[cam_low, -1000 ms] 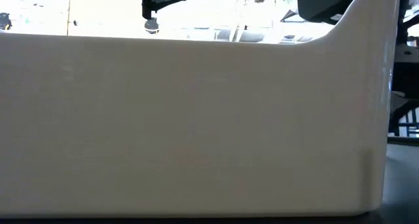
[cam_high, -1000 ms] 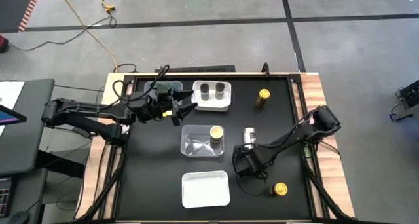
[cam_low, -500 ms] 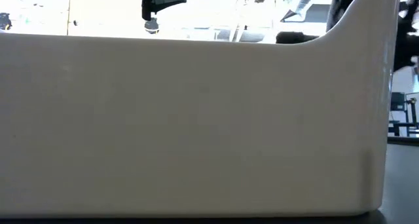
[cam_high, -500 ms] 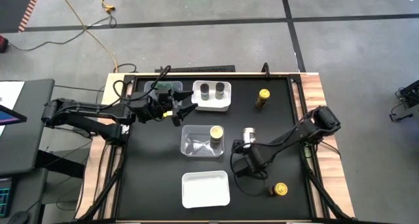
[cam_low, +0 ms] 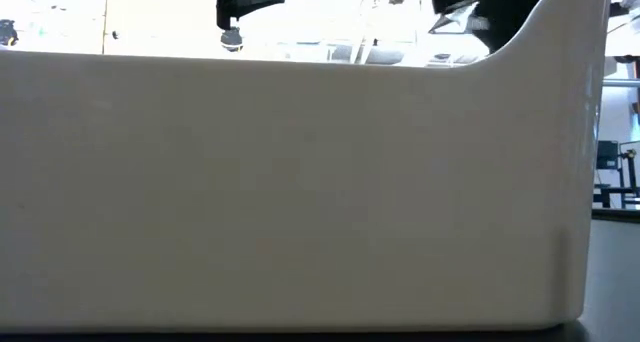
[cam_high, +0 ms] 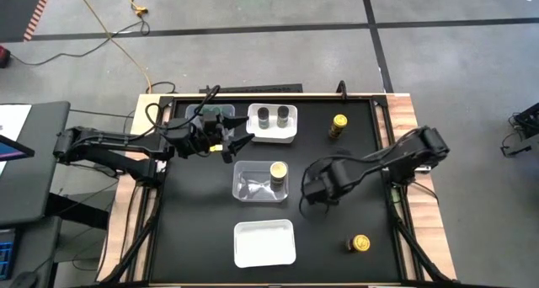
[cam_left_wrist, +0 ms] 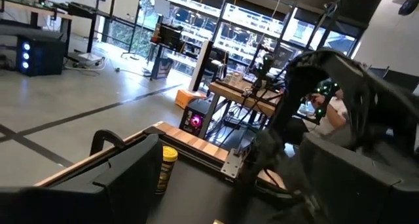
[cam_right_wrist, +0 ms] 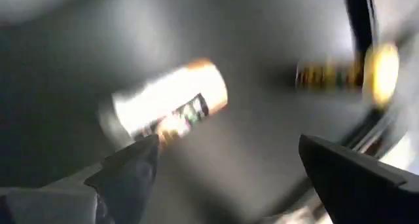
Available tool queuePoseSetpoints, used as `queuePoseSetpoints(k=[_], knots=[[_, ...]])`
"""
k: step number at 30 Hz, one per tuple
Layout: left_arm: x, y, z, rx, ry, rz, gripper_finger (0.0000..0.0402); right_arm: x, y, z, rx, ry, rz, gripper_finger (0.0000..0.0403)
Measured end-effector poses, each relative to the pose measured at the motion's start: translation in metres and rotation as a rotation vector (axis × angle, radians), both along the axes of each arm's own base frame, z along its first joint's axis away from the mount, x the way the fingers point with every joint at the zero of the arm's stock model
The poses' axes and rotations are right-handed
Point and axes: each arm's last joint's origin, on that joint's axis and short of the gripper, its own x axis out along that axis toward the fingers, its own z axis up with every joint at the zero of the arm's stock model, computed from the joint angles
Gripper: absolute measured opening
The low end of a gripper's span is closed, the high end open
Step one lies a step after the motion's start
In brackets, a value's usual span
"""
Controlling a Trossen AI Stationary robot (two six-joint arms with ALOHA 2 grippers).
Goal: Sort spices by type
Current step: Put the brown seasoning bottle into the center transparent bin
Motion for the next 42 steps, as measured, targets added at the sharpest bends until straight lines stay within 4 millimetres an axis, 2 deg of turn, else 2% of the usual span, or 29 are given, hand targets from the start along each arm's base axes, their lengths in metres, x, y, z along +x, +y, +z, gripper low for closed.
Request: queuePoseSetpoints(k=[4,7,16,22,32,42], knots=[[-0.004,0.0,0.002,0.001,0.001,0.0,0.0344,-0.008,-0.005,0.015,0.05,-0.358,-0.557,0.0398],[-0.012,0.0,0.005,-0.004,0.018,0.0,0.0344,-0.009,0.001,0.018,0.09,-0.496,-0.75,0.0398],[-0.039,0.001,0.013,0.056,0.077,0.022,0.0343,0.007,0.017,-0.004,0.141,-0.523,-0.888,0.0398],[-0.051,0.0,0.014,0.113,0.139,0.029,0.0343,0.012,0.023,-0.009,0.175,-0.578,-1.002,0.0398],[-0.061,0.0,0.007,0.12,0.239,0.025,0.0342,0.013,0.021,-0.012,0.196,-0.521,-1.028,0.0398],[-0.073,-0.001,0.013,0.171,0.224,0.038,0.0342,0.017,0.015,-0.016,0.198,-0.495,-1.057,0.0398]])
